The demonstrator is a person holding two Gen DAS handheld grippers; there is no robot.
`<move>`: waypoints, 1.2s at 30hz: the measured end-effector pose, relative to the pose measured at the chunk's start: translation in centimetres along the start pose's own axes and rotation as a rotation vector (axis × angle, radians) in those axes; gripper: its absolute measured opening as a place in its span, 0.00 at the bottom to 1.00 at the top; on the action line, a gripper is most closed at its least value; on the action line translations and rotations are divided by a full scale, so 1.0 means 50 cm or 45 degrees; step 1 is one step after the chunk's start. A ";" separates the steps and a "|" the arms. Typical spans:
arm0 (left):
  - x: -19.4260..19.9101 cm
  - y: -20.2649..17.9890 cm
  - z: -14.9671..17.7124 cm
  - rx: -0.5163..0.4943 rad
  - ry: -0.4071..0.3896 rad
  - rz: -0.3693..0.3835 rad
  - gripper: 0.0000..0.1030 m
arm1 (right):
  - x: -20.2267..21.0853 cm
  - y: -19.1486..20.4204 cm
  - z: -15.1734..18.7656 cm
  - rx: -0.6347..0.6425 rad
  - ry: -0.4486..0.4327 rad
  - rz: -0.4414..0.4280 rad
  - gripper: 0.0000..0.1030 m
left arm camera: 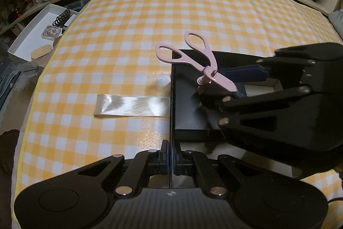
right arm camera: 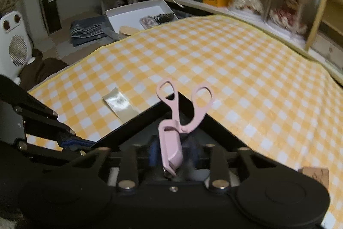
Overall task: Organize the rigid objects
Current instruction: 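Place the pink eyelash curler on the black box with the right tool, then move the right tool to the clear plastic case and grasp it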
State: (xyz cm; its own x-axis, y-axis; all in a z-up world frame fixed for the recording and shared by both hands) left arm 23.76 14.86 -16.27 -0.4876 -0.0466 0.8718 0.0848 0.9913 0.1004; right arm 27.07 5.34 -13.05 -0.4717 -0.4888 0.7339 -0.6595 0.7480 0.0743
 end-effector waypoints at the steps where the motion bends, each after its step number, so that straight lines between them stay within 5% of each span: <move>1: 0.000 0.000 0.000 0.000 0.001 0.000 0.03 | 0.006 -0.004 0.001 -0.028 0.006 -0.018 0.42; 11: -0.005 -0.005 -0.002 0.003 0.010 -0.009 0.03 | 0.071 -0.024 0.013 -0.116 0.025 -0.053 0.45; 14: -0.006 -0.004 -0.003 -0.001 0.011 -0.007 0.03 | 0.101 -0.032 0.015 -0.132 0.006 -0.061 0.68; 23: -0.007 -0.006 -0.005 -0.002 0.013 -0.011 0.03 | 0.219 -0.071 0.014 -0.199 -0.101 -0.050 0.93; 36: -0.006 -0.002 -0.004 -0.010 0.012 -0.017 0.03 | 0.340 -0.290 0.064 -0.591 -0.269 0.231 1.00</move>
State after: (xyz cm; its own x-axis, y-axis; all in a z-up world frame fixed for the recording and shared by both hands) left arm 24.07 14.74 -16.45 -0.4806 -0.0609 0.8748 0.0850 0.9897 0.1155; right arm 26.74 -15.27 -3.81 -0.6931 -0.3775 0.6141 -0.2516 0.9250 0.2846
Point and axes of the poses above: each gripper's, at about its wrist camera, not at the fingertips, and x roughly against the way its jaws point, y to its left, z to its underside, the point moved 7 cm from there along -x, roughly the way its jaws point, and after that the axes turned 7 degrees about -x, right-handed, at the moved point
